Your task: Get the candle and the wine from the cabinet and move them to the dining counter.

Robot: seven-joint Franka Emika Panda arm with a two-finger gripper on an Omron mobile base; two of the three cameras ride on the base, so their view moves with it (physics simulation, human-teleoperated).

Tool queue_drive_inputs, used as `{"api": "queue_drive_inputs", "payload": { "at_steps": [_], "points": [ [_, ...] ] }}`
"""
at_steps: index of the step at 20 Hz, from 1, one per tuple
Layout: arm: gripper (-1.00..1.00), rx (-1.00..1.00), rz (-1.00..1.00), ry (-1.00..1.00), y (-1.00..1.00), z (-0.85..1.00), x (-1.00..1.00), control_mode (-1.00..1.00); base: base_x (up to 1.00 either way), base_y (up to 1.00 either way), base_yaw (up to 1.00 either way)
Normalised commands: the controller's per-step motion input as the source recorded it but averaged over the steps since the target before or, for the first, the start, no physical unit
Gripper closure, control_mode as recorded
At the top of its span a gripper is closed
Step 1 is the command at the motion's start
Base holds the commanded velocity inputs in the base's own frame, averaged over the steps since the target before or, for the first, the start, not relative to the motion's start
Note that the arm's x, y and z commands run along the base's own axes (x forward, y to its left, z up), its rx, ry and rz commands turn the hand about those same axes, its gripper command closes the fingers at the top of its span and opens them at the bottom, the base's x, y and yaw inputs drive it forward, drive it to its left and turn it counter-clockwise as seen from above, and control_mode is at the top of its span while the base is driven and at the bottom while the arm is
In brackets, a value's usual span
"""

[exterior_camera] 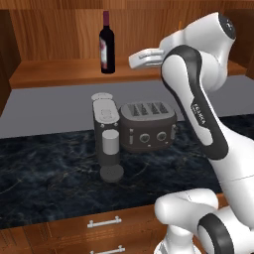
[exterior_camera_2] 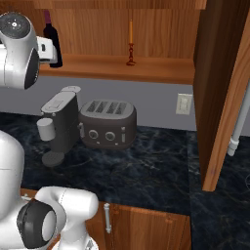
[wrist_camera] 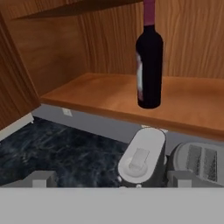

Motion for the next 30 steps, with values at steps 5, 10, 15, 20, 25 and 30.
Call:
{"api": "queue_drive_inputs", "payload": {
  "at_steps": [5,10,15,20,25,30],
  "points": [
    [-1.0,0.02,0.0,0.0,0.17,-0.04,0.38,-1.0,0.0,0.0,0.0],
    [-1.0,0.0,0.0,0.0,0.0,-0.08,0.37,-1.0,0.0,0.0,0.0],
    [-1.0,0.0,0.0,0.0,0.01,-0.05,0.35,-1.0,0.0,0.0,0.0],
    [-1.0,0.0,0.0,0.0,0.01,-0.02,0.27,-1.0,0.0,0.0,0.0],
    [-1.0,0.0,0.0,0.0,0.08,-0.02,0.26,-1.0,0.0,0.0,0.0],
    [-1.0,0.0,0.0,0.0,0.12,0.0,0.21,-1.0,0.0,0.0,0.0]
  ]
}}
